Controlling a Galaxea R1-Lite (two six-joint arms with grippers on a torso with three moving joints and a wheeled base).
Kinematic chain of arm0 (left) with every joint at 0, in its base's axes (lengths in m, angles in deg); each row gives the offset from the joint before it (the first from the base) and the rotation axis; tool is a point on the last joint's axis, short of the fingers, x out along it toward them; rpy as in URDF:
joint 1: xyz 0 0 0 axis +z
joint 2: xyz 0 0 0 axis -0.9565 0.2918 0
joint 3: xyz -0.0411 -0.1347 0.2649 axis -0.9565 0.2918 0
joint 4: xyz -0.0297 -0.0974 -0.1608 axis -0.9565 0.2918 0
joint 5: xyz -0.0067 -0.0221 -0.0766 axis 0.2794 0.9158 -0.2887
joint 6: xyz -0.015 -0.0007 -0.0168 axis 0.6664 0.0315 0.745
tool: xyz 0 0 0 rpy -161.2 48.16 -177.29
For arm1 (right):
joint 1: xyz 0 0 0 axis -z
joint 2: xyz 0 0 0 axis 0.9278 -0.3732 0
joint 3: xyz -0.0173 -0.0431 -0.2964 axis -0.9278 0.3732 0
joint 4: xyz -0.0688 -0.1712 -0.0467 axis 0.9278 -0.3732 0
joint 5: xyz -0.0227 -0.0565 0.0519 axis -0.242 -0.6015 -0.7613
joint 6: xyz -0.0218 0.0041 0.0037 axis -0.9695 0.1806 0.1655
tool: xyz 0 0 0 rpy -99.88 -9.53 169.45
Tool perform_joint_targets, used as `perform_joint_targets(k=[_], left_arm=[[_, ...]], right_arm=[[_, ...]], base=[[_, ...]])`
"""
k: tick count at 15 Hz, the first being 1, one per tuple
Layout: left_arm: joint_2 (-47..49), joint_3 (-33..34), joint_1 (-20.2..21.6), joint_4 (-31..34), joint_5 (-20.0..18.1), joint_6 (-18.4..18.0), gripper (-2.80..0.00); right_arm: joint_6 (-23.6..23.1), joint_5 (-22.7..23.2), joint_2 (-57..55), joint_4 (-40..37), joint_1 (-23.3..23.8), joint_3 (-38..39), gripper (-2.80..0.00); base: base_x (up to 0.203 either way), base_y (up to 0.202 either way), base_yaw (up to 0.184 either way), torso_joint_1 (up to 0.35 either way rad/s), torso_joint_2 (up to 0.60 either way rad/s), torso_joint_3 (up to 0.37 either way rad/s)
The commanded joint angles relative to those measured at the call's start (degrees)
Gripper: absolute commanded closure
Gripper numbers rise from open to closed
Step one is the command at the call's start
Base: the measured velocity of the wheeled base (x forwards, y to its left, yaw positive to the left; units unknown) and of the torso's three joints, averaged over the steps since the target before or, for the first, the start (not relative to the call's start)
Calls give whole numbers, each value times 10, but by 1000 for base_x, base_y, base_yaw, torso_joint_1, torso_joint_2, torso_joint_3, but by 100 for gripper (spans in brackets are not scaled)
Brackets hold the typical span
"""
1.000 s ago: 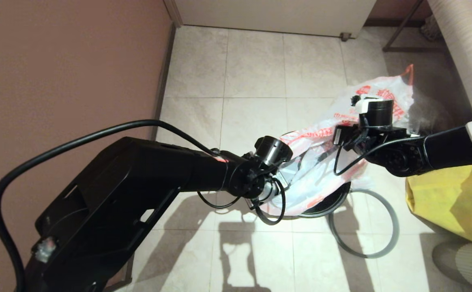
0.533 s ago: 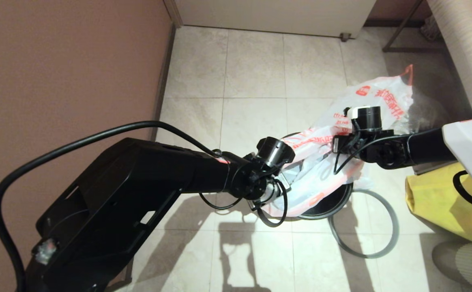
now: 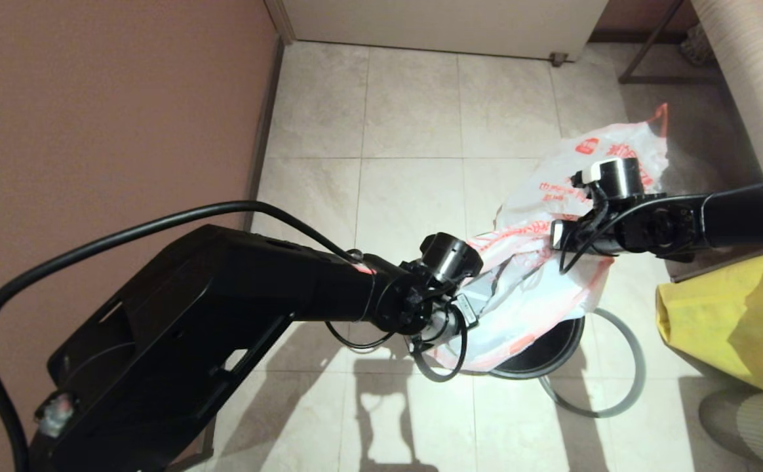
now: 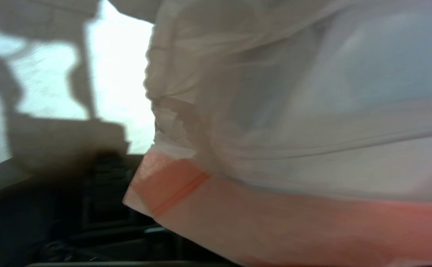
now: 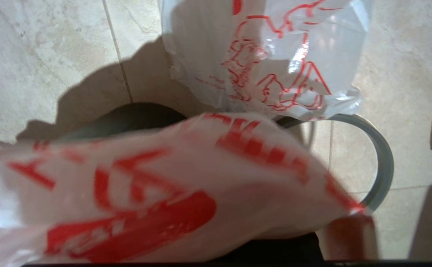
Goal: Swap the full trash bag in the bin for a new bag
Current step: Put the new garbage bag on the trash can
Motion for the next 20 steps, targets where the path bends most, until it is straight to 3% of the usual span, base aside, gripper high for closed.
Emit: perform_joint_targets(k=[1, 4, 11, 15, 20], left_arm=[[-10, 33, -2, 1, 0, -11, 0], [-15, 60, 4, -3, -2, -36, 0], [-27, 58, -6, -7, -2, -40, 0], [-41, 59, -15, -7, -1, -41, 0], [-31, 47, -14, -7, -2, -41, 0]], right_arm=[[6, 8, 40, -6, 6, 11, 0], [7, 25, 64, -10, 7, 27, 0], [8, 30, 112, -73, -60, 94, 0], [-1, 89, 140, -81, -82, 122, 0], [-25, 98, 143, -87, -105, 145, 0]], base=[[0, 0, 0, 0, 0, 0], [0, 0, 0, 0, 0, 0], [0, 0, 0, 0, 0, 0], [0, 0, 0, 0, 0, 0], [0, 0, 0, 0, 0, 0]])
